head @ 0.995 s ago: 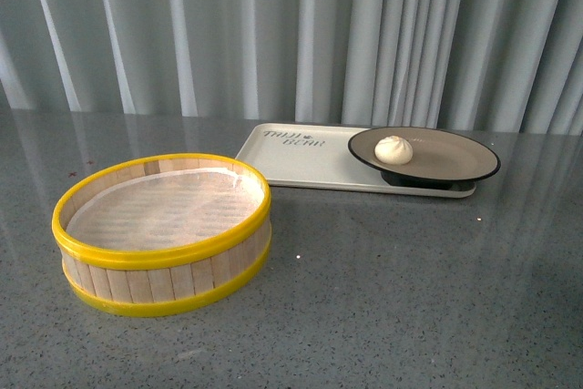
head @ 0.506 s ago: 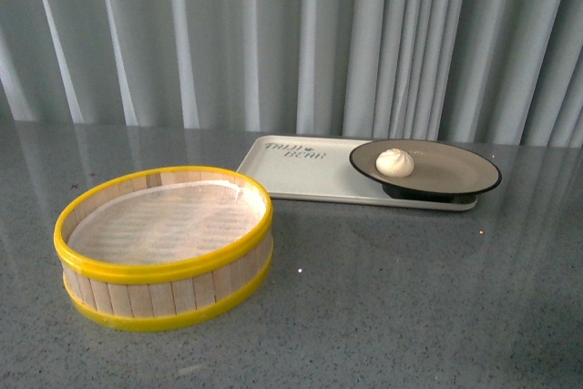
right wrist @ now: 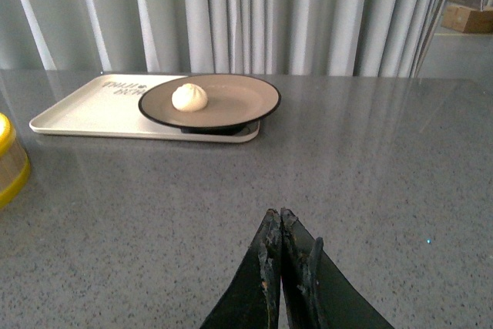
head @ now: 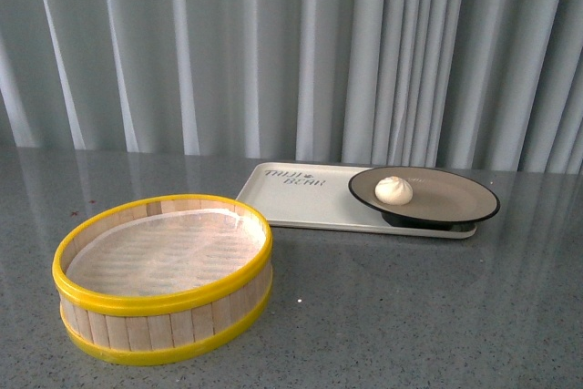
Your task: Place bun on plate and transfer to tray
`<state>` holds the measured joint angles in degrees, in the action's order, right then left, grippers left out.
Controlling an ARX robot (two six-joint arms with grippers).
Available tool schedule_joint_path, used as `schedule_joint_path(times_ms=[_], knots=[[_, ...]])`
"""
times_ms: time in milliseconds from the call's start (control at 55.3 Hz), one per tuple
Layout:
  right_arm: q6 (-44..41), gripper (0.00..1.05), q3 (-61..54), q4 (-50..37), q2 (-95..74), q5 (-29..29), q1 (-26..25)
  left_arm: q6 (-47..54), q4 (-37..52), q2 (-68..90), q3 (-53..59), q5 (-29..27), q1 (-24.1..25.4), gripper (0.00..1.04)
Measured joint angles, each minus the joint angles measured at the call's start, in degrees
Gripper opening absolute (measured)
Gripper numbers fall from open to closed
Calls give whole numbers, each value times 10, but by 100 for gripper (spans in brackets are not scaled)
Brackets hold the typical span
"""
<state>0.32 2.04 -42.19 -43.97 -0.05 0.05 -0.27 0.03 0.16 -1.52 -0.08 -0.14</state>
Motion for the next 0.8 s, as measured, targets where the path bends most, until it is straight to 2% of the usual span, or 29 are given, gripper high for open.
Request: schedule_joint_path(times_ms=[796], knots=[[0, 2, -17, 253, 272, 0, 0, 0, 0, 0, 0, 0, 0, 98]])
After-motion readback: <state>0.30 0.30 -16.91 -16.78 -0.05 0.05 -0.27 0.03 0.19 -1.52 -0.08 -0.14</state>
